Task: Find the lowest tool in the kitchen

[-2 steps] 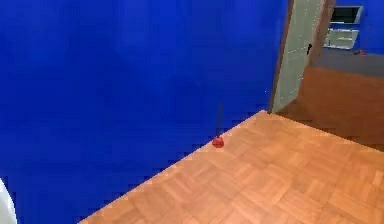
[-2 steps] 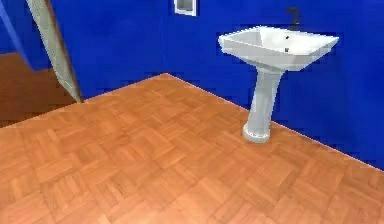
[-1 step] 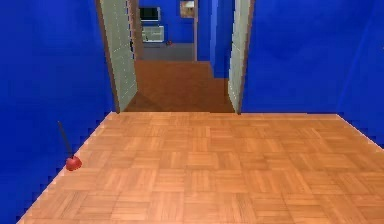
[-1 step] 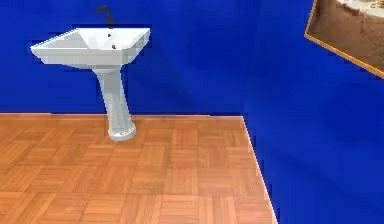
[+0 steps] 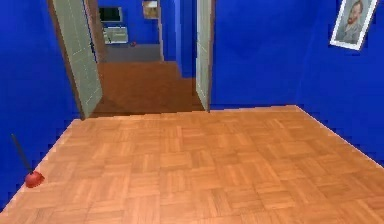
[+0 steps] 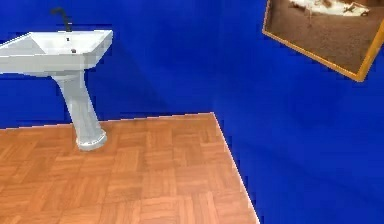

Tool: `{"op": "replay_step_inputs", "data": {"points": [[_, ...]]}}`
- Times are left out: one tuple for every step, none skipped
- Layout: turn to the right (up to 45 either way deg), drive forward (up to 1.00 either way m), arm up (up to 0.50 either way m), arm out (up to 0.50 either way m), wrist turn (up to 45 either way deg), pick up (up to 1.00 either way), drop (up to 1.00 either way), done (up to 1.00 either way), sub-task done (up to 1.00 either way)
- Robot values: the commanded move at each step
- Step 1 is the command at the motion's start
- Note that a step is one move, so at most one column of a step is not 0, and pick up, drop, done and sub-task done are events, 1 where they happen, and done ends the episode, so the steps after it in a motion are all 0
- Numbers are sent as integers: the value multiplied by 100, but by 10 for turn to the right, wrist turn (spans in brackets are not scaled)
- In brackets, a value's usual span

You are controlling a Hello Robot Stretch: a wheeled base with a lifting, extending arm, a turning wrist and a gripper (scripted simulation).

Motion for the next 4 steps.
{"op": "replay_step_inputs", "data": {"points": [[0, 15, 0, 0, 0, 0, 0, 0, 0], [-120, 0, 0, 0, 0, 0, 0, 0, 0], [-30, 0, 0, 0, 0, 0, 0, 0, 0], [0, 100, 0, 0, 0, 0, 0, 0, 0]]}}
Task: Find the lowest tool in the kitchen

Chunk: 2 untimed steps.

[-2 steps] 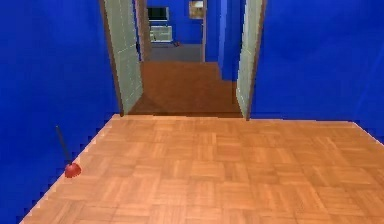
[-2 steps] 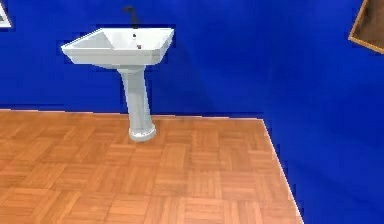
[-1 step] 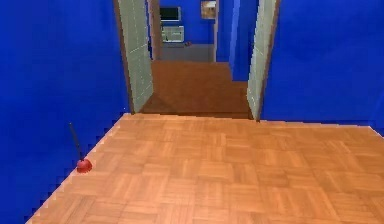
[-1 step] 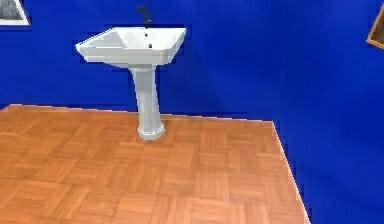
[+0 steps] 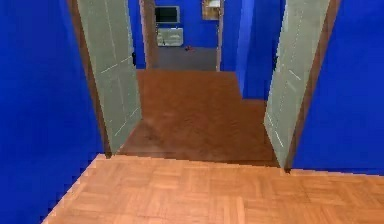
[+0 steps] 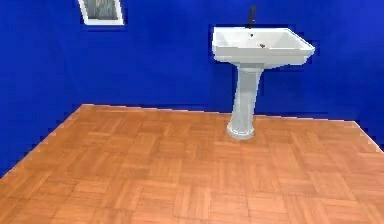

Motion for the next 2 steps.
{"op": "replay_step_inputs", "data": {"points": [[0, 100, 0, 0, 0, 0, 0, 0, 0], [0, 100, 0, 0, 0, 0, 0, 0, 0]]}}
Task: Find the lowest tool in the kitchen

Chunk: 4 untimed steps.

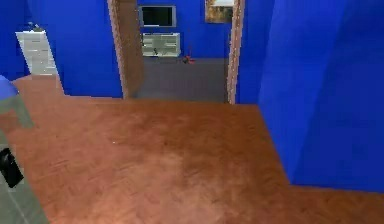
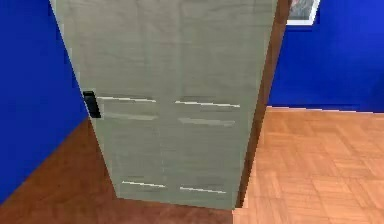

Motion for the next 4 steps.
{"op": "replay_step_inputs", "data": {"points": [[0, 100, 0, 0, 0, 0, 0, 0, 0], [0, 100, 0, 0, 0, 0, 0, 0, 0], [0, 100, 0, 0, 0, 0, 0, 0, 0], [0, 90, 0, 0, 0, 0, 0, 0, 0]]}}
